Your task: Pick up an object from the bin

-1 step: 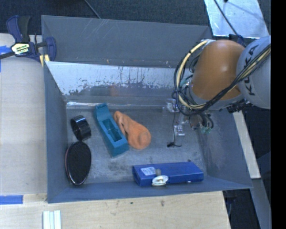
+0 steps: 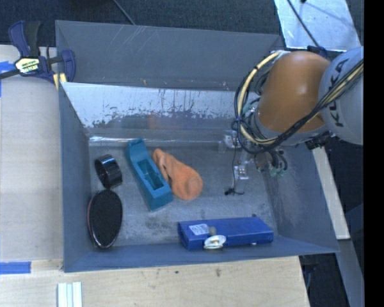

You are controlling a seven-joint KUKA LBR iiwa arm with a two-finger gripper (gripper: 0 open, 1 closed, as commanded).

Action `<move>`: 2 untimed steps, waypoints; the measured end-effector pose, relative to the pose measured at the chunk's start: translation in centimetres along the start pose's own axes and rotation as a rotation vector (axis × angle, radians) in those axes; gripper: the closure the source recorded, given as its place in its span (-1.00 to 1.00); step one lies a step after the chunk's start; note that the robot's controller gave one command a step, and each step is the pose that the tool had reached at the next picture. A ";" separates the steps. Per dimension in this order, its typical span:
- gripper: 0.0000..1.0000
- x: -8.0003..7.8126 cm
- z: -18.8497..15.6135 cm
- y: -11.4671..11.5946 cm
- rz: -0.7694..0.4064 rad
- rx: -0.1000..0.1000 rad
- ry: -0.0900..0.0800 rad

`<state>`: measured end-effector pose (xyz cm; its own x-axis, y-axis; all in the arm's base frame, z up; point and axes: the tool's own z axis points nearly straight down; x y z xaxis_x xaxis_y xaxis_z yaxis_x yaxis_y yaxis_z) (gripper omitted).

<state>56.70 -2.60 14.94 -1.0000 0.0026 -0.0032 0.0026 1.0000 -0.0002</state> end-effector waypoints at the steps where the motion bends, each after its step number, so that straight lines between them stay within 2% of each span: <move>1: -1.00 -1.0 4.3 2.6 -0.055 0.001 -0.007; 2: -1.00 -1.2 7.3 3.7 -0.237 -0.001 0.004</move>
Offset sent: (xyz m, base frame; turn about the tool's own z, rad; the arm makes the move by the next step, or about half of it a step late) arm 0.0144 0.0379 -0.0794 -0.2532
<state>57.95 1.14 7.60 -0.9726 -0.2325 0.0008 -0.2325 0.9726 0.0007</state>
